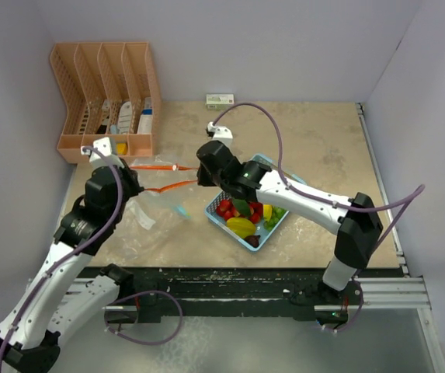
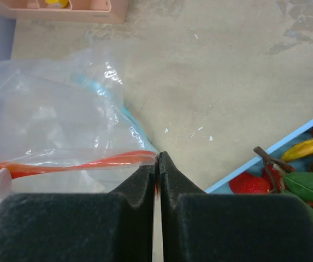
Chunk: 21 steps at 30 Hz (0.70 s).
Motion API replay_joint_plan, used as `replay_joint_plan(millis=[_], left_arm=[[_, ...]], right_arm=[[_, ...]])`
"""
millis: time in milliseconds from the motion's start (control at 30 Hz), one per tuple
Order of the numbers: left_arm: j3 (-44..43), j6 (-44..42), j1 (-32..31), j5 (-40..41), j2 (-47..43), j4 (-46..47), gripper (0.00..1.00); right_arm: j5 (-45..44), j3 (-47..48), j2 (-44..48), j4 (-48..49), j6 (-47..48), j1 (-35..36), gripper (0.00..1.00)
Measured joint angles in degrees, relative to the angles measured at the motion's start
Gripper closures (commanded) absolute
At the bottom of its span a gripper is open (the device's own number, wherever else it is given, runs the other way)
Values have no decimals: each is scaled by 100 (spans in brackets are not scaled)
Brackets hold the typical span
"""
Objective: Place the food in the zip-top bag and seal the zipper
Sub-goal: Open the zipper of the food storage bag.
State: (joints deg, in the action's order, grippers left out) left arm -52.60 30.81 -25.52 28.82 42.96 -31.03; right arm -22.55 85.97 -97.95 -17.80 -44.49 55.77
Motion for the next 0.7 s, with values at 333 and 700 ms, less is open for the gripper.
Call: replay_joint_plan(millis=[333,700], left_arm=[[44,-42,-81,-555,-326,-455,100],[98,-44,-17,-518,560,-199,100]], right_arm=[[-188,-588,479,363,-57,-173,89],[1399,-1047,669,1150,1471,-507,38]])
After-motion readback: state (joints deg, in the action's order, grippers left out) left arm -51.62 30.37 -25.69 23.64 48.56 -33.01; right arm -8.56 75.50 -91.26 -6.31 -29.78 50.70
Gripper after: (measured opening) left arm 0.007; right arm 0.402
